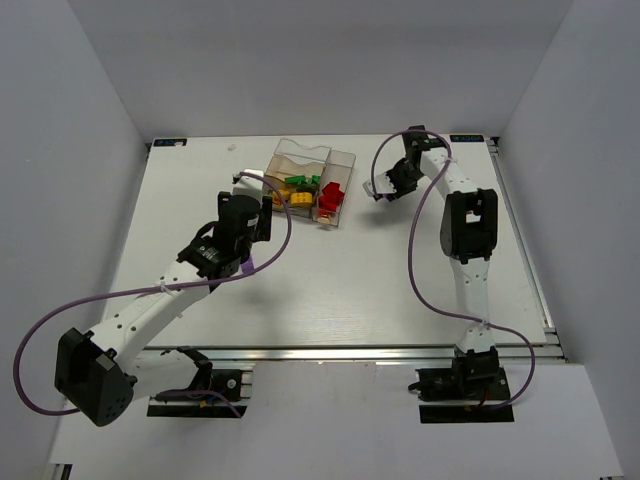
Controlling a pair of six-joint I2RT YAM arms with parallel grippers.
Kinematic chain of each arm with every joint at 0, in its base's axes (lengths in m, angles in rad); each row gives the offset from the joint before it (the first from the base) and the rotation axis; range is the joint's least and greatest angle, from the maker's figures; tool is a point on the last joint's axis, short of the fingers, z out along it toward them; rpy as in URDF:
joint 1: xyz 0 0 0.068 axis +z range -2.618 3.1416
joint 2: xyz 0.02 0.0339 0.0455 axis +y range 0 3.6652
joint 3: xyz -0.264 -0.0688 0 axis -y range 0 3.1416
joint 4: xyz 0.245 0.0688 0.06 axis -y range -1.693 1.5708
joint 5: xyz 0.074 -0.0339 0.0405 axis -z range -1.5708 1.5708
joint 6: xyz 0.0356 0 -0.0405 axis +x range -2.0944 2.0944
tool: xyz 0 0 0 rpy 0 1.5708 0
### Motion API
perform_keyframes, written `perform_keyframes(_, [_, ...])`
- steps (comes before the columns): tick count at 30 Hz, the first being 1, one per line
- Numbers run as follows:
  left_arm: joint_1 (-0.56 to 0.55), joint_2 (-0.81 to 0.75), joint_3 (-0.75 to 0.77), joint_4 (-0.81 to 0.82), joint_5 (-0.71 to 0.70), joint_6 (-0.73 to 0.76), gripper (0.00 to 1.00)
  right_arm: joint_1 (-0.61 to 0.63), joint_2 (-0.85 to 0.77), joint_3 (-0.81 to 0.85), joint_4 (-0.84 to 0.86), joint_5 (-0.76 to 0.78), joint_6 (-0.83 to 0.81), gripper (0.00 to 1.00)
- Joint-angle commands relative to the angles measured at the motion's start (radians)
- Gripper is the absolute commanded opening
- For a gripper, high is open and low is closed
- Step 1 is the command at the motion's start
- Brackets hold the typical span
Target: Sort the legos into containers by color
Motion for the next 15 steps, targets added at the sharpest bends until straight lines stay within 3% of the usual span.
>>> perform_keyframes(1, [-0.003, -0.026, -0.009, 0.002, -0.008, -0.004, 0.72, -0.001, -0.059, -0.077, -0.105, 0.012, -0.017, 0.36])
perform_keyframes(7, [-0.003, -0.032, -0.009, 0.002, -0.001, -0.008, 0.72, -0.005, -0.126, -0.191, -0.132, 0.032, -0.028, 0.38])
perform_keyframes(15, [-0.003, -0.035, -0.009, 0.002, -0.001, -0.008, 0.72, 0.002, -0.127, -0.209, -0.123, 0.043, -0.028, 0.46])
